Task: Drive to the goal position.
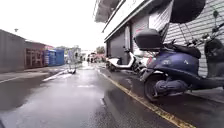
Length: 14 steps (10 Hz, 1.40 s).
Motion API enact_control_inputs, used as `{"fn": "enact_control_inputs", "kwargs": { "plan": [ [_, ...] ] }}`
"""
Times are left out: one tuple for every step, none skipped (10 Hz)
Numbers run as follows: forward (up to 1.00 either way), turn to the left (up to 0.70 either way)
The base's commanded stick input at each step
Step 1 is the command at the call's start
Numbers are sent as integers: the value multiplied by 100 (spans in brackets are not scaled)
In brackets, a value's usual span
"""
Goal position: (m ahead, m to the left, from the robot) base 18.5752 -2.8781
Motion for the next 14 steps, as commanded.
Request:
{"fn": "enact_control_inputs", "kwargs": {
  "plan": [
    [3,1],
    [3,1],
    [3,1],
    [3,1],
    [3,1],
    [3,1],
    [3,1],
    [3,1],
    [3,1],
    [3,1],
    [3,1],
    [3,1],
    [3,1],
    [3,1]
  ]
}}
